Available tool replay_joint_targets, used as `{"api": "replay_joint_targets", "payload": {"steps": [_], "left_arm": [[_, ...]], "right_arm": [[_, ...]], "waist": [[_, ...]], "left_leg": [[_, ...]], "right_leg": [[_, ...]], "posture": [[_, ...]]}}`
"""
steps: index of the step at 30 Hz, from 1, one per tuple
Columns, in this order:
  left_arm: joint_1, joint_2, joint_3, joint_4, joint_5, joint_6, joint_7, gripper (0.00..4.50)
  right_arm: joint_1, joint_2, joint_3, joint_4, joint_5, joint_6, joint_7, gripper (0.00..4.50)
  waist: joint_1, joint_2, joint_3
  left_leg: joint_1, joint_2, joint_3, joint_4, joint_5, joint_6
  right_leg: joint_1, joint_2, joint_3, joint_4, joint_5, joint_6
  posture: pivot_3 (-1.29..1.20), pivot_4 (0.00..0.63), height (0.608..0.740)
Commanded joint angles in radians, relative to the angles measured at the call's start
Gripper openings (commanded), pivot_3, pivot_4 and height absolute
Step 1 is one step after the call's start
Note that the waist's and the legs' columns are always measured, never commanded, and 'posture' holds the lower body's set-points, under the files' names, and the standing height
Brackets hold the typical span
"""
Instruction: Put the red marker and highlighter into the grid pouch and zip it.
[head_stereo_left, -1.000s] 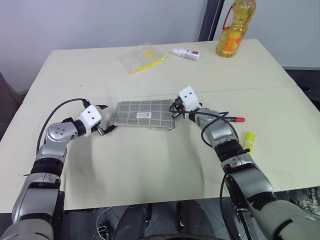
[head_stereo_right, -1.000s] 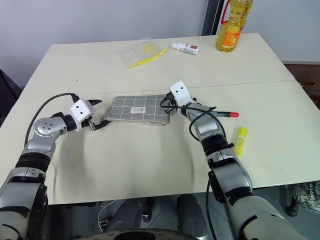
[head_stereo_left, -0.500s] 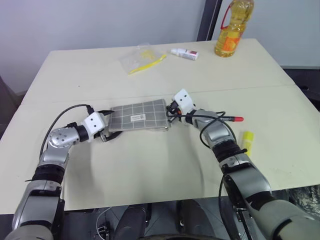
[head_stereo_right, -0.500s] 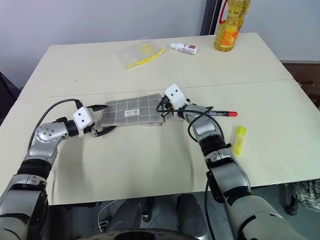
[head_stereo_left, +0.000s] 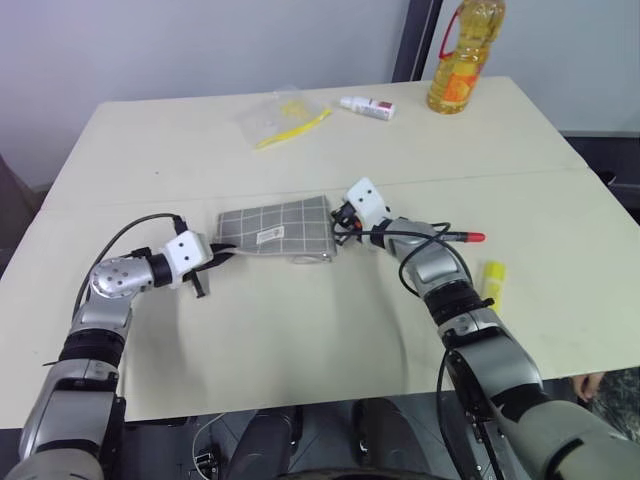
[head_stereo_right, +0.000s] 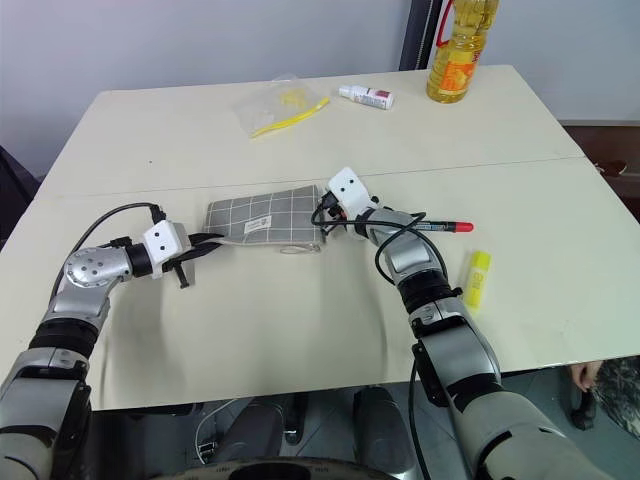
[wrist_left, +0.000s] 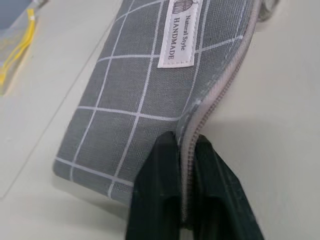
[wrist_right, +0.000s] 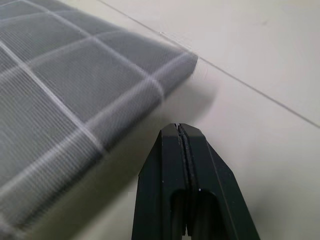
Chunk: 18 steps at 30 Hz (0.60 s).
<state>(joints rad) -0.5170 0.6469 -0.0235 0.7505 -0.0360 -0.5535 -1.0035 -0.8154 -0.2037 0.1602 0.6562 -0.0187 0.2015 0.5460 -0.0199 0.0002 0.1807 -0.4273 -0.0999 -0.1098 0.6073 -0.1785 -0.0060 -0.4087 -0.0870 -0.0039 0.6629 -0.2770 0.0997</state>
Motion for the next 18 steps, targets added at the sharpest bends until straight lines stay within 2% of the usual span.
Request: {"api": "replay_joint_targets", "payload": {"steps": [1,5,9,12,18], "left_arm": [[0.002,0.002,0.035,-0.061,-0.065,0.064,-0.009,0.04],[0.04,-0.033,0.07,-0.285,-0.201,0.33,0.005,0.04],[0.067,-0.067,0.09,-0.562,-0.321,0.66,0.092,0.04],[0.066,-0.088,0.09,-0.692,-0.369,0.848,0.173,0.0],[0.061,-0.111,0.062,-0.819,-0.367,1.043,0.278,0.0]], "right_arm": [[0.013,-0.02,-0.029,-0.092,0.009,-0.005,-0.008,0.0],[0.05,-0.07,-0.074,-0.231,0.024,0.038,-0.023,0.0],[0.107,-0.133,-0.129,-0.417,0.063,0.134,-0.005,0.0],[0.155,-0.172,-0.154,-0.554,0.114,0.228,0.036,0.91],[0.237,-0.223,-0.159,-0.755,0.166,0.358,0.059,4.08]], "waist": [[0.001,0.0,0.0],[0.005,0.0,0.0],[0.005,0.0,0.0],[0.003,0.0,0.0],[0.001,0.0,0.0]], "left_leg": [[0.0,0.0,0.0,0.0,0.0,0.0],[0.0,0.0,0.0,0.0,0.0,0.0],[-0.001,0.0,0.0,0.001,0.0,0.0],[-0.001,0.0,0.0,0.001,0.0,0.0],[-0.001,0.001,0.0,0.001,0.0,0.0]], "right_leg": [[0.0,0.0,0.0,0.0,0.0,0.0],[0.0,0.0,0.0,0.0,0.0,0.0],[0.0,0.0,0.0,0.0,0.0,0.0],[0.001,0.0,0.0,0.0,0.0,0.0],[0.0,0.001,0.0,0.0,0.0,0.0]], "posture": [[0.0,0.15,0.74],[0.0,0.15,0.74],[0.0,0.15,0.74],[0.0,0.15,0.74],[0.0,0.15,0.74]]}}
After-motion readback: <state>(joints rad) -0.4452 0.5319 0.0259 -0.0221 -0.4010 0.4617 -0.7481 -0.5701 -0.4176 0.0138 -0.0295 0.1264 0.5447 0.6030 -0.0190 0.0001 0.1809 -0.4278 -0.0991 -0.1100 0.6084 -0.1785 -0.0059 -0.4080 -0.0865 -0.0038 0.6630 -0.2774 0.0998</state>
